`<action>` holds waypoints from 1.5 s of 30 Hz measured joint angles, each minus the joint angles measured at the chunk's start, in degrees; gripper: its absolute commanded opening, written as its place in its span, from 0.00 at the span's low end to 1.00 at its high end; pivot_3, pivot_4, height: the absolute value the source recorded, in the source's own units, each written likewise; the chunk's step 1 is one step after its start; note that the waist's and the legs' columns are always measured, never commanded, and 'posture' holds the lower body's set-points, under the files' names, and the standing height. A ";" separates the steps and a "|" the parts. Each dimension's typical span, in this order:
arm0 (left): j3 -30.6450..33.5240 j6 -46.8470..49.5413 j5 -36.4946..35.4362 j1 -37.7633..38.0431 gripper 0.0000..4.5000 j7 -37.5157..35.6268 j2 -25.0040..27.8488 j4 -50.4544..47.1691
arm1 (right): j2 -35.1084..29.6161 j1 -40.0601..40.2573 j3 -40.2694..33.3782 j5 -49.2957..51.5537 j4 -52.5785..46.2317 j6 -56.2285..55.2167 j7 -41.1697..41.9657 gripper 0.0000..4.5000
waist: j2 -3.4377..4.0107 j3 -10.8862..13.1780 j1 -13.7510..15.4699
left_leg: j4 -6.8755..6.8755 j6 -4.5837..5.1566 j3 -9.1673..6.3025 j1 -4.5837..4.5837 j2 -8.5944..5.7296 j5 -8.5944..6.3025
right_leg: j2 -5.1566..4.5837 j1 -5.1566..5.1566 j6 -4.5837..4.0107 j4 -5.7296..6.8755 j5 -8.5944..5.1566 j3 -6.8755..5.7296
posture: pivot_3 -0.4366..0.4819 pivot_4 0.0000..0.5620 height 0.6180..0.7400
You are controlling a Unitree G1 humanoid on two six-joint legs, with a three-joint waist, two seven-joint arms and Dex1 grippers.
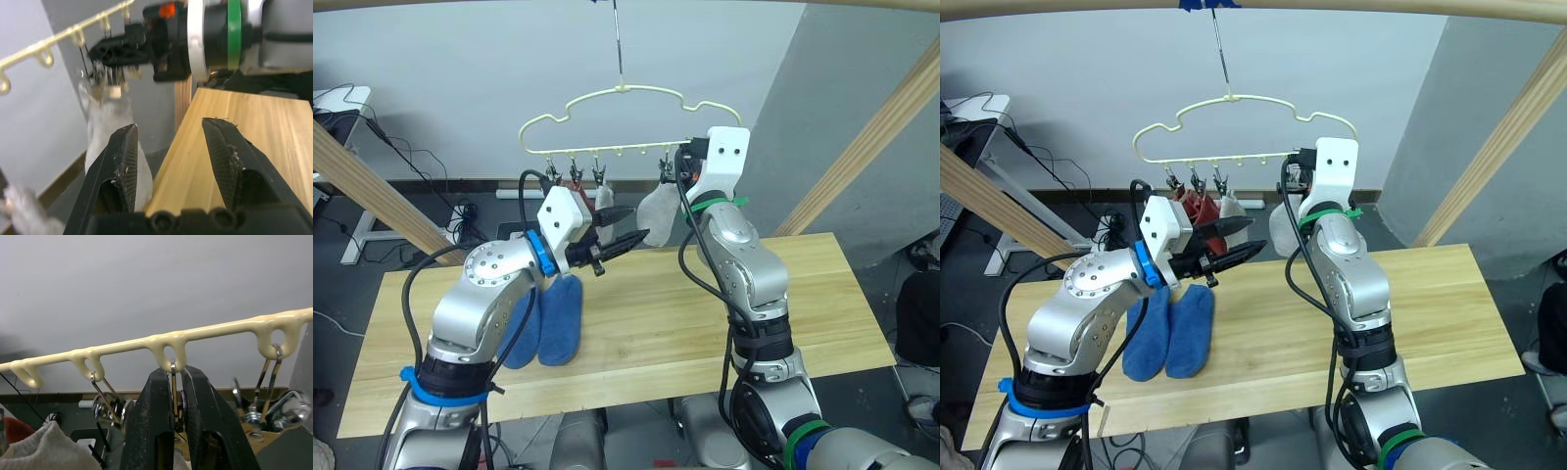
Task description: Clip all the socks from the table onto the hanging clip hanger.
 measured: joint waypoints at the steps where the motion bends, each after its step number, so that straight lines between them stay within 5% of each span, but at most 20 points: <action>1: 0.09 0.24 0.62 1.24 0.51 1.52 -0.19 -0.64 | 0.00 0.00 0.02 -0.02 0.00 -0.01 0.01 0.00 | 0.02 -0.11 0.00 | 0.00 0.00 0.00 0.00 0.00 0.00 | 0.00 -0.01 0.00 -0.01 0.00 0.00 | 0.27 0.39 1.00; 5: 2.48 0.79 3.66 7.15 0.59 9.60 -3.41 -2.15 | -0.02 -0.04 0.02 -0.10 0.03 -0.32 0.06 0.00 | 0.03 -0.49 -0.04 | 0.00 0.00 0.00 0.02 0.00 0.00 | 0.00 -0.01 -0.02 0.01 0.01 0.03 | 0.28 0.39 1.00; 12: 7.53 0.61 9.34 17.48 1.00 22.62 -10.20 7.99 | -0.05 -0.53 -0.31 -0.15 0.58 -0.62 0.13 0.00 | 0.02 -0.75 -0.01 | 0.02 0.07 0.03 0.05 0.01 0.04 | 0.02 0.00 -0.07 0.06 0.06 -0.03 | 0.27 0.42 1.00; 21: 5.58 -1.21 12.48 16.26 1.00 24.14 -12.65 22.17 | -0.07 -0.59 -0.24 -0.15 0.75 -0.50 1.20 0.00 | 0.02 -0.75 -0.02 | 0.00 0.12 0.06 0.05 0.01 0.07 | 0.02 -0.01 -0.04 0.05 0.09 -0.02 | 0.27 0.43 1.00; 30: 3.54 -3.27 15.21 13.84 1.00 22.91 -12.57 25.44 | -0.06 -0.60 -0.24 -0.13 0.75 -0.34 1.26 0.00 | 0.03 -0.75 -0.08 | 0.00 0.12 0.05 0.05 0.01 0.07 | 0.02 -0.01 -0.06 0.06 0.11 0.01 | 0.26 0.42 1.00; 45: 4.46 -1.41 17.94 13.70 0.09 23.86 -11.06 25.61 | -0.03 -0.60 -0.61 2.01 0.75 -0.09 1.19 0.00 | 0.03 -0.77 -0.13 | -0.01 0.11 0.04 0.06 0.02 0.07 | 0.02 -0.01 -0.05 0.04 0.11 0.02 | 0.27 0.42 1.00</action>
